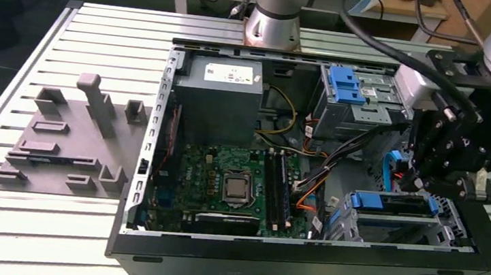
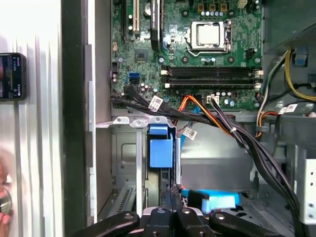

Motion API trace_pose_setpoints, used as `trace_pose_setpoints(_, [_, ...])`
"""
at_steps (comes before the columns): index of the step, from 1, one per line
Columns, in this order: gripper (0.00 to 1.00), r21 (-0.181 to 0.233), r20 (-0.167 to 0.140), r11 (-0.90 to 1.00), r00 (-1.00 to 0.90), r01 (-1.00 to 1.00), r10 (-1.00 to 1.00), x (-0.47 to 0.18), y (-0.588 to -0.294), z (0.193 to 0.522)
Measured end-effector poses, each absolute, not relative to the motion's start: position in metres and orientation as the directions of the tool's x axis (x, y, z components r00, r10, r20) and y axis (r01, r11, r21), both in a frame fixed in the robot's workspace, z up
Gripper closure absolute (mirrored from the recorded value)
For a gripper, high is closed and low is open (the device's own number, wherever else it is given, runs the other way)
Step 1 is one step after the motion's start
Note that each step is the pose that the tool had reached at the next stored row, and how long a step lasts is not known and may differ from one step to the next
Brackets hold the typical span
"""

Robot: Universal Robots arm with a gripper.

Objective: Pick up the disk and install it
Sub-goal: 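Insert the second disk wire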

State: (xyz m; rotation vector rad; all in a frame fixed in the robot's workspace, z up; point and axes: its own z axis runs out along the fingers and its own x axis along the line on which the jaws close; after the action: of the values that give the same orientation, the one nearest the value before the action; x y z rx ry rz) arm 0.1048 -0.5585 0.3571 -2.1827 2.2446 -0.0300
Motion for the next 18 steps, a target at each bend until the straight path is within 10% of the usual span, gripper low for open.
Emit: trace_pose_setpoints(18, [0.89,-0.048,0.005,0.028,-0.028,-0.998,-1.000,0.090,-0.557,0.382])
